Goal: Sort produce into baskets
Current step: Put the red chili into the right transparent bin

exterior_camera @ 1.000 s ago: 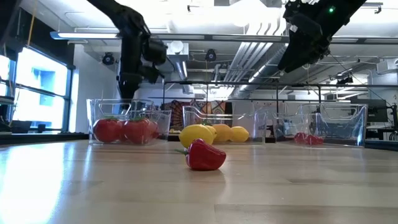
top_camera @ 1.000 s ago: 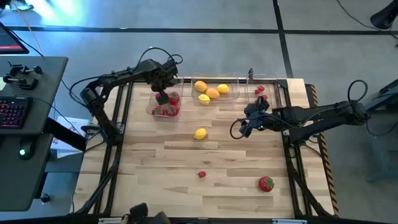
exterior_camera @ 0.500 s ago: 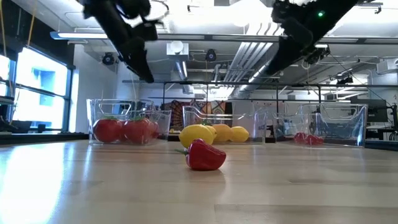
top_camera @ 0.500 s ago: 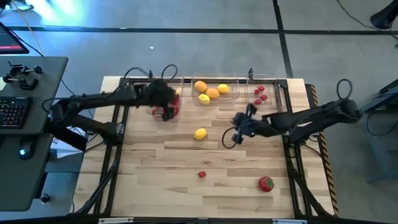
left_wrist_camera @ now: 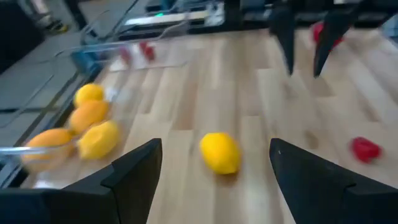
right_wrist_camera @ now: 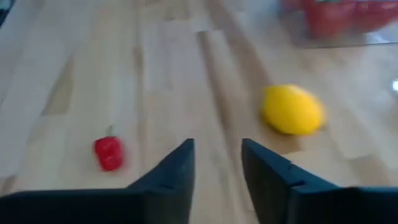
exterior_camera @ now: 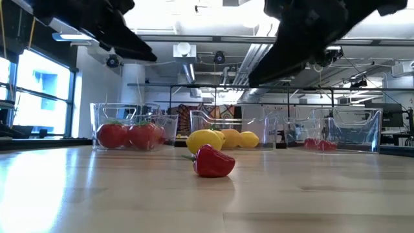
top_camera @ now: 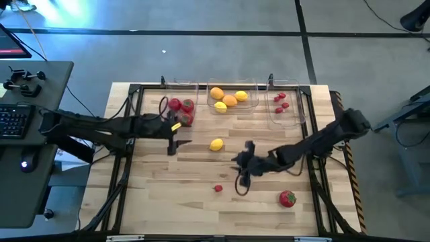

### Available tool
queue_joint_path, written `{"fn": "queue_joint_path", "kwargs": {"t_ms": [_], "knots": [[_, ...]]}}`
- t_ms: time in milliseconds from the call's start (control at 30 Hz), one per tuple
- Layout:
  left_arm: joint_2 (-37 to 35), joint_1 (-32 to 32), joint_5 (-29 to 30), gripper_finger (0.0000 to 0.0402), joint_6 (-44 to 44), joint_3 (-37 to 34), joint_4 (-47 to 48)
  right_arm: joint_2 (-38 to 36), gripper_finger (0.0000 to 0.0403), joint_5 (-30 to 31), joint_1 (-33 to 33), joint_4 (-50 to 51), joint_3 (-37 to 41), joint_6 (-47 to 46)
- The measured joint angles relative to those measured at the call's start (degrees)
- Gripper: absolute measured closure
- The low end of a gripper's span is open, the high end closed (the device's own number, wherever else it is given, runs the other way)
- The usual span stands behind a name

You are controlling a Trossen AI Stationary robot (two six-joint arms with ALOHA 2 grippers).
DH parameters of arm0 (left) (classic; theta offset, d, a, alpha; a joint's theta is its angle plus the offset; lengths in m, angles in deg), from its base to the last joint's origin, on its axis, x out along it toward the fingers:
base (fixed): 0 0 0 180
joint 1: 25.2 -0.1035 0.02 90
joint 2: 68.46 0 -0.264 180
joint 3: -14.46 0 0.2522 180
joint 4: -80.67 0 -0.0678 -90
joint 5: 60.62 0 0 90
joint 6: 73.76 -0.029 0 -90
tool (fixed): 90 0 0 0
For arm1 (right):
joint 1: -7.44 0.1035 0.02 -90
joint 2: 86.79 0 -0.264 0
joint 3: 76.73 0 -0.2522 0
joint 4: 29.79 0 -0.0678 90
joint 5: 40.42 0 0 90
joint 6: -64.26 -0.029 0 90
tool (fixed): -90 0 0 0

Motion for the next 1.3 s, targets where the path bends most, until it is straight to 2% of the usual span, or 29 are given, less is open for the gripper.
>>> {"fn": "queue_joint_path", "kwargs": {"t_ms": [167,300,533,733,900,1033,1300], "knots": [[0.14,2.72,0.33,0.0120,0.10,-1.76,-0.03,7.31,0.0214,-1.31,2.44,-9.06,0.00,0.04],[1.46,3.48,2.09,0.0120,0.72,-1.76,-0.21,12.53,0.0193,-3.52,3.26,-15.77,0.02,0.15],[2.27,3.82,2.21,0.0120,-1.50,-1.74,-3.71,19.54,0.0192,-4.01,5.29,-26.23,0.02,6.08],[2.27,3.82,2.43,0.0120,-1.50,-1.74,-3.81,23.80,0.0192,-7.48,4.84,-33.25,0.00,8.15],[2.27,3.82,2.45,0.0120,-1.46,-1.74,-3.80,24.10,0.0192,-9.07,3.98,-33.76,0.00,7.97],[2.27,3.82,2.45,0.0120,-1.48,-1.74,-3.81,24.10,0.0192,-13.05,3.32,-34.30,0.00,7.77],[2.27,3.80,2.48,0.0120,-1.45,-1.74,-3.81,24.10,0.0192,-13.58,2.93,-33.38,0.00,8.93]]}}
